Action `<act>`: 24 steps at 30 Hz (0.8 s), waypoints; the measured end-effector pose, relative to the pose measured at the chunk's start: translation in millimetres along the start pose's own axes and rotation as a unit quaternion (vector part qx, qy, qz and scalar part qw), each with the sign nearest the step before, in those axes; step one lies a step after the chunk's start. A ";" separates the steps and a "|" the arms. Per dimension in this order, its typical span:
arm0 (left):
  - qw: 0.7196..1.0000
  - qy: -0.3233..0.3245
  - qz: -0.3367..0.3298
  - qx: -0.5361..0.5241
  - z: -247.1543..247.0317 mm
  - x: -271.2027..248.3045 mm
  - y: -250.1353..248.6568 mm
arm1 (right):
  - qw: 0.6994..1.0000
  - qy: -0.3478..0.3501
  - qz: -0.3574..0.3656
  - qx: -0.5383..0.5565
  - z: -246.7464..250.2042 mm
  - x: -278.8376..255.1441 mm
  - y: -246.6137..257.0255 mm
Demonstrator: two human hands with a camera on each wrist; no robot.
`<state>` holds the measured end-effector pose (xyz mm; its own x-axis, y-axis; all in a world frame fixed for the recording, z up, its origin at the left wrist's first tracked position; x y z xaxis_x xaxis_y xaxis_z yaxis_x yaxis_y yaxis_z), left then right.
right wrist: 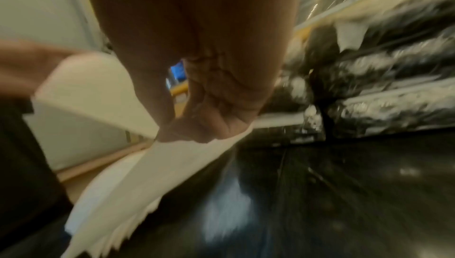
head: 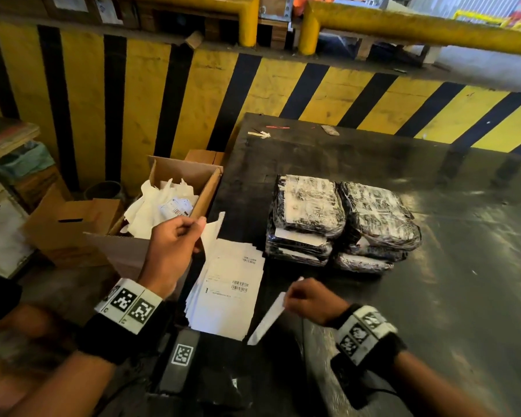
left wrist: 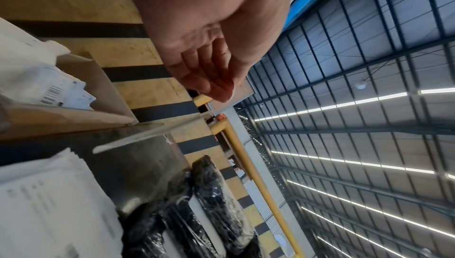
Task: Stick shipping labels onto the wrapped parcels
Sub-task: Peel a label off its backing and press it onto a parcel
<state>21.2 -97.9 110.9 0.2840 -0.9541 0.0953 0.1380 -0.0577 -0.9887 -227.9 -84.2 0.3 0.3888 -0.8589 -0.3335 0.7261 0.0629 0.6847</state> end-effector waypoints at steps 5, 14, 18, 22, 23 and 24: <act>0.999 0.000 0.004 -0.033 -4.2 -11.4 -7.5 | 0.985 0.080 -0.050 -0.145 -47.8 23.0 -22.6; 0.984 0.112 -0.136 -0.016 -63.0 -31.5 -88.6 | 0.934 -0.133 -0.001 0.331 81.9 -28.7 55.7; 0.930 0.240 -0.277 0.025 -129.5 -66.5 -133.9 | 0.913 -0.134 0.039 0.384 122.7 -49.5 82.5; 0.878 0.298 -0.370 0.052 -180.8 -90.1 -133.9 | 0.863 -0.282 0.123 0.402 178.6 -77.4 61.0; 0.878 0.310 -0.362 0.044 -191.6 -89.0 -131.9 | 0.855 -0.301 0.135 0.400 190.9 -85.0 51.5; 0.880 0.324 -0.347 0.027 -198.1 -86.9 -128.8 | 0.850 -0.318 0.139 0.396 199.0 -91.4 43.0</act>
<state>-209.2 -65.8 207.2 -0.4843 -0.6630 0.5709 0.1150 -0.6951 -0.7097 -345.1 -104.1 189.3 -0.0853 -0.9839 0.1574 -0.0515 0.1621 0.9854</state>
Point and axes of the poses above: each hand's wrist, its own x-axis towards the middle knuckle, its own z-axis out of the back of the hand, y = z × x, the point moved 9 cm from there along x, towards the middle knuckle, and after that the axes turned 2 degrees about -x, right-handed, at the moved point
